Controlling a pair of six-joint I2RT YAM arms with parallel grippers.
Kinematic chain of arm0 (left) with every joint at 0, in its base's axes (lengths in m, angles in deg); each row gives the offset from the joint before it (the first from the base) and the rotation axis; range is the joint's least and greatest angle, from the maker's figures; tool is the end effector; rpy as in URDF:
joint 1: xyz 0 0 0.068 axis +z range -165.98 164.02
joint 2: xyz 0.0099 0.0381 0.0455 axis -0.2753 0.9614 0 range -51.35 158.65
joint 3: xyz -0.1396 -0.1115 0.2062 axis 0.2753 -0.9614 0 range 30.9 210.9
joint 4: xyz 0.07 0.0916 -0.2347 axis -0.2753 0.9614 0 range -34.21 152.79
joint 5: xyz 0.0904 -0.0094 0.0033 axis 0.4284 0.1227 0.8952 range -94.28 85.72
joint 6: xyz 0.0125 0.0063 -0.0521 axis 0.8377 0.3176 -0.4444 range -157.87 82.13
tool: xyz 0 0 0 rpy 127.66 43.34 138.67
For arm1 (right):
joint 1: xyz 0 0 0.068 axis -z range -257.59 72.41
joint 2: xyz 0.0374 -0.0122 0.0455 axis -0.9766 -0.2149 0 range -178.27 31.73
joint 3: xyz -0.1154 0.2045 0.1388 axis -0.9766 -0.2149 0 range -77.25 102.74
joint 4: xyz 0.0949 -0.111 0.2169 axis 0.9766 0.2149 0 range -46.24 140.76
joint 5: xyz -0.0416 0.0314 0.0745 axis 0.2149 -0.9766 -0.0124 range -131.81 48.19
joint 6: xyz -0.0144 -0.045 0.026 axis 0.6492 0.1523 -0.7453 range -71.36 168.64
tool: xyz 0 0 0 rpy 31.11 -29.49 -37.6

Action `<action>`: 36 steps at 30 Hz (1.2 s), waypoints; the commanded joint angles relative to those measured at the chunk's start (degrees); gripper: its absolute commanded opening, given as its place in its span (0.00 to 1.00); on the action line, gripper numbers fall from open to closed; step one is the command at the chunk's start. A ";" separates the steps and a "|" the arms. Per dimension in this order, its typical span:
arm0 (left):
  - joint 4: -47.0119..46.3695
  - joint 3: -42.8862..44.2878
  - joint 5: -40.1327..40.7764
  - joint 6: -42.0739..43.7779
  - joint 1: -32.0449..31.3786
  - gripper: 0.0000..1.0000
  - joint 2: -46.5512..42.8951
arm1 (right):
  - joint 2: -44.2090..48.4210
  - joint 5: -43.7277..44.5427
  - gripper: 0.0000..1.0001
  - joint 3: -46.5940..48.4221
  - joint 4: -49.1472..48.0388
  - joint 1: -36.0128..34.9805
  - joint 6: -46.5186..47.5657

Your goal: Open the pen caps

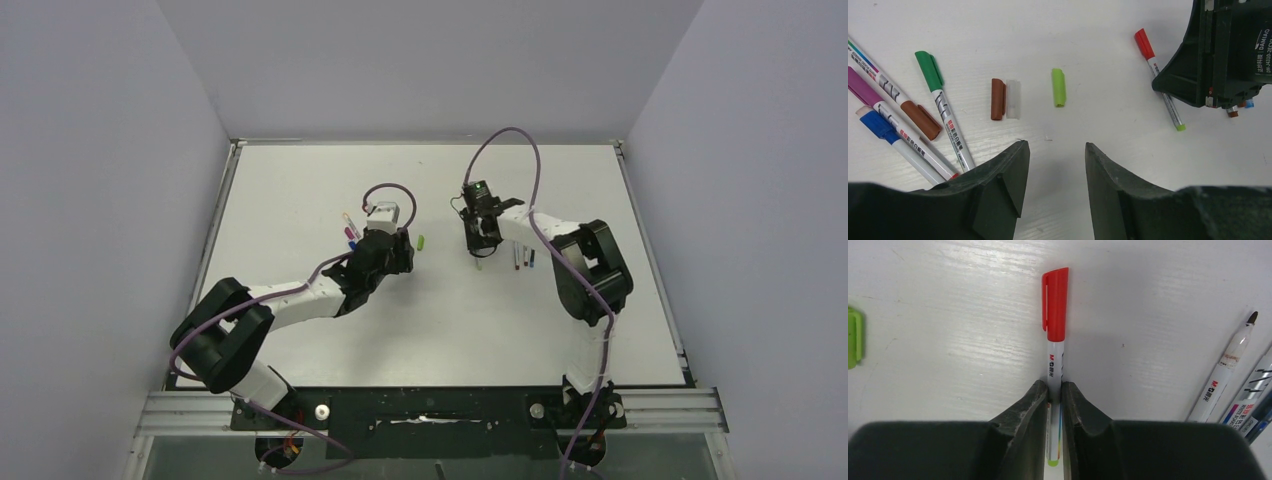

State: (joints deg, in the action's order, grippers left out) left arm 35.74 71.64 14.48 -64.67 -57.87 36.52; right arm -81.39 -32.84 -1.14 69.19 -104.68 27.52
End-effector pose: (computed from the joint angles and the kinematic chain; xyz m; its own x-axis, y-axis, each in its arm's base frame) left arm 0.2435 -0.2030 0.1895 -0.4914 -0.1328 -0.8607 0.2212 0.9369 -0.2708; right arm 0.3639 0.1800 0.1600 -0.8751 -0.0478 -0.4816 -0.0753 0.9964 0.0379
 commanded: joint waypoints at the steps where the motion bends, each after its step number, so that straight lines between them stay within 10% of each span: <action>1: -4.42 -0.21 -1.57 -1.15 0.69 0.44 -1.54 | 3.97 -4.54 0.07 -4.71 -3.24 -1.21 0.06; 36: -45.58 -21.79 -28.82 -15.90 10.04 0.50 -11.32 | 26.09 -38.27 0.02 -24.08 -36.26 -3.61 -2.96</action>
State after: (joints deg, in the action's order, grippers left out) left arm 0.02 50.15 -10.59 -78.27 -48.73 25.81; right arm -56.98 -68.03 -25.64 37.87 -106.52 24.15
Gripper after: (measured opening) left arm 0.498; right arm 0.139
